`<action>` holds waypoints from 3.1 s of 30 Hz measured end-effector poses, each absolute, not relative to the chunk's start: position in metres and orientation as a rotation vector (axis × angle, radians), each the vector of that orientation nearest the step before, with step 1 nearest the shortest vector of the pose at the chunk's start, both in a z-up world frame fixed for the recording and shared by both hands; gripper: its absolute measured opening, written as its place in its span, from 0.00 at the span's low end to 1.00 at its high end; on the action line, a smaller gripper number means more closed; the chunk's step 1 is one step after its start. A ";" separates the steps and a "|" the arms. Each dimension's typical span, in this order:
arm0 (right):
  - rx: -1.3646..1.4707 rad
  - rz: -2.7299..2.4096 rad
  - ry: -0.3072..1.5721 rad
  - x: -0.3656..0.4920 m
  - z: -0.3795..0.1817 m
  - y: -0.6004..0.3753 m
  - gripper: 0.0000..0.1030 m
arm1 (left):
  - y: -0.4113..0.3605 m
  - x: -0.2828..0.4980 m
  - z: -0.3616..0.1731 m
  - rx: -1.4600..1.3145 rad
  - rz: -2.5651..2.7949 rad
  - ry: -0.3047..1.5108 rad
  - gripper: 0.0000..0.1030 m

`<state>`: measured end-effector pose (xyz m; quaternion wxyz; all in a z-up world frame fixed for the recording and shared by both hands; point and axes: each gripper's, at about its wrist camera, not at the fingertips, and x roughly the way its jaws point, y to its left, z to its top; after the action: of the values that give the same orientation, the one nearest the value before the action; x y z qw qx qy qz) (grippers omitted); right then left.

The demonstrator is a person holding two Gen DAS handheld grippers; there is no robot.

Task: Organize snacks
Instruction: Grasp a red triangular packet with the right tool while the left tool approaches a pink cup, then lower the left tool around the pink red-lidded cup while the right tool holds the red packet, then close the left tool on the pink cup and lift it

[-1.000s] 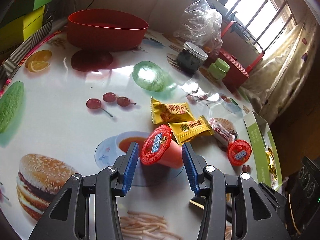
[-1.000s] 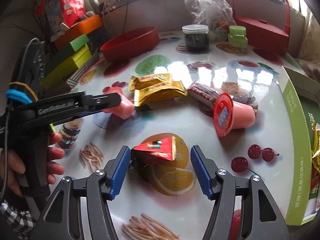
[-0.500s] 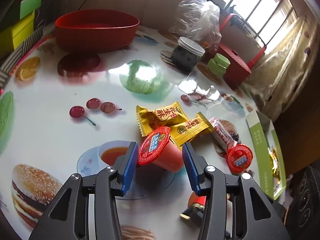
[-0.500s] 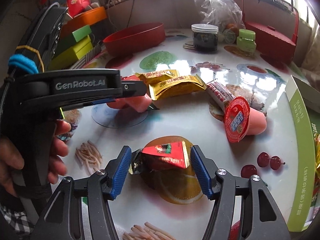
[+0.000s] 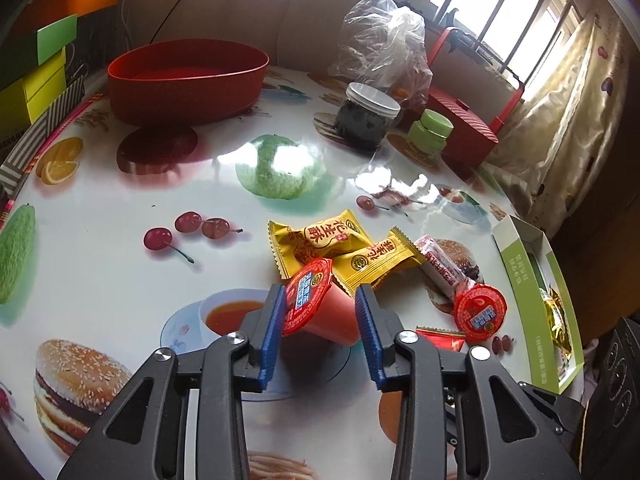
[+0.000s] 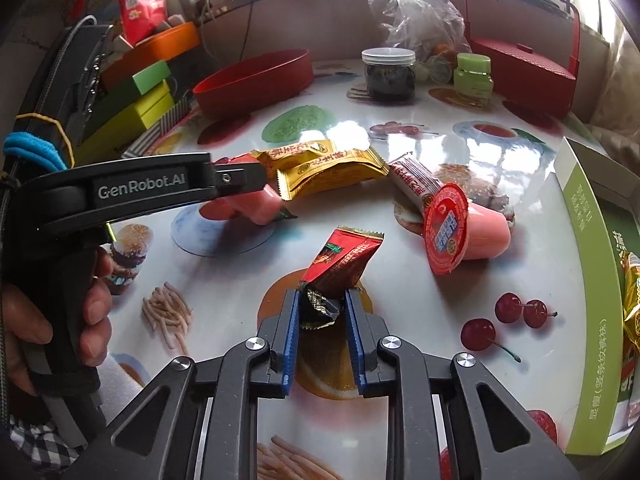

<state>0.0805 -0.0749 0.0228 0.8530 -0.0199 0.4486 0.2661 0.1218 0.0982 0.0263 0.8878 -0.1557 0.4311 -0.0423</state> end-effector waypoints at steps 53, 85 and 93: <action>0.028 0.510 0.926 0.074 0.029 -0.099 0.19 | 0.060 0.129 0.012 -0.065 -0.148 0.964 0.59; 0.067 0.437 0.834 0.060 0.059 -0.134 0.19 | 0.042 0.104 0.045 -0.061 -0.188 0.892 0.45; 0.081 0.423 0.832 0.058 0.060 -0.142 0.19 | 0.049 0.105 0.041 -0.062 -0.147 0.896 0.50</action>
<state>0.0581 -0.1415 0.0598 0.8922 0.0392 0.4012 0.2036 0.1052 0.0494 0.0407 0.8982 -0.0298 0.4327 -0.0711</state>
